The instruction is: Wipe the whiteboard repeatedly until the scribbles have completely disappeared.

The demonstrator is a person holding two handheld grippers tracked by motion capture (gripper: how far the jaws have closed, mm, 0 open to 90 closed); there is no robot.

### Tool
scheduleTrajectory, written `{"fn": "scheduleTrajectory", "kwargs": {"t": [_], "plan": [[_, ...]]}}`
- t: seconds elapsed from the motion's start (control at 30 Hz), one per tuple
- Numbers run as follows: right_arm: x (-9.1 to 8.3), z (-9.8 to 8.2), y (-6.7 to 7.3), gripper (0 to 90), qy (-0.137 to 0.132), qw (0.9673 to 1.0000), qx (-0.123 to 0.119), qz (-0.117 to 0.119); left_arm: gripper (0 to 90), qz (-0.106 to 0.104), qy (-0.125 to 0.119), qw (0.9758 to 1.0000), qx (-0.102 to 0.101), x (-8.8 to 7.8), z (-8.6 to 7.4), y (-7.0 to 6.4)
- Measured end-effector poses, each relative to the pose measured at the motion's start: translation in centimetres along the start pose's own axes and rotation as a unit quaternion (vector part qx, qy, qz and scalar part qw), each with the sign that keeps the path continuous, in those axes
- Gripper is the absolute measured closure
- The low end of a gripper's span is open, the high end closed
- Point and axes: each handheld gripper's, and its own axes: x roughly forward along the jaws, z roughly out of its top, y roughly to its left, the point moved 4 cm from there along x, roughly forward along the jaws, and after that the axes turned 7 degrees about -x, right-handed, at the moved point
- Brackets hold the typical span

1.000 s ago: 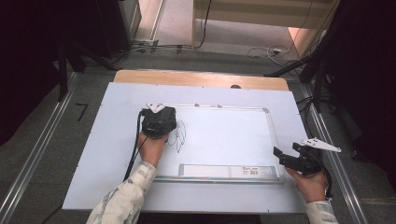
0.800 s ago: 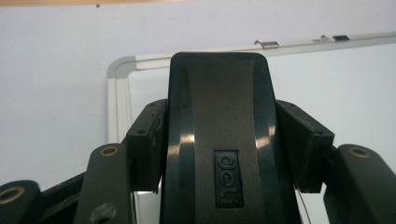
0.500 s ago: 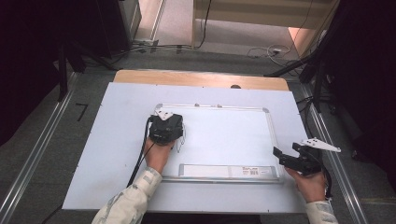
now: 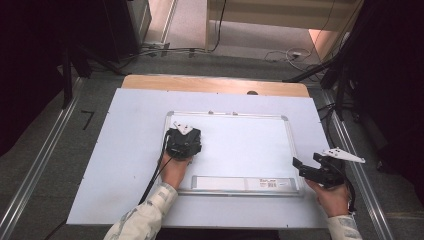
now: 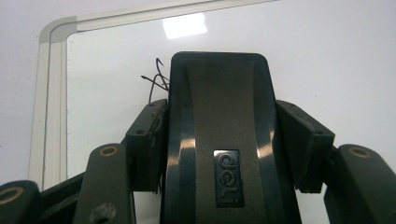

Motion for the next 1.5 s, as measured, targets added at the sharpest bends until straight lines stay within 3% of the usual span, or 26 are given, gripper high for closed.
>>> {"fn": "scheduleTrajectory", "kwargs": {"t": [0.37, 0.77, 1.13, 1.5], "plan": [[0.1, 0.0, 0.1, 14.2, 0.001, 1.0, -0.001, 0.0, 40.5, -0.003, 0.002, 1.0, 0.007, -0.1, -0.2, -0.6], [0.1, 0.1, 0.2, 14.2, 0.001, 1.0, -0.002, 0.0, 40.2, -0.009, 0.002, 0.9996, 0.027, 0.1, -0.4, -1.9], [-0.1, -0.1, 0.0, 14.2, 0.001, 1.0, 0.001, 0.001, 39.8, -0.007, 0.001, 0.9998, 0.016, 1.4, 1.0, -0.4], [-0.1, -0.1, -0.1, 14.2, 0.0, 1.0, 0.001, -0.001, 39.4, 0.012, -0.001, 0.9999, -0.008, 2.7, 2.7, 2.1]]}}
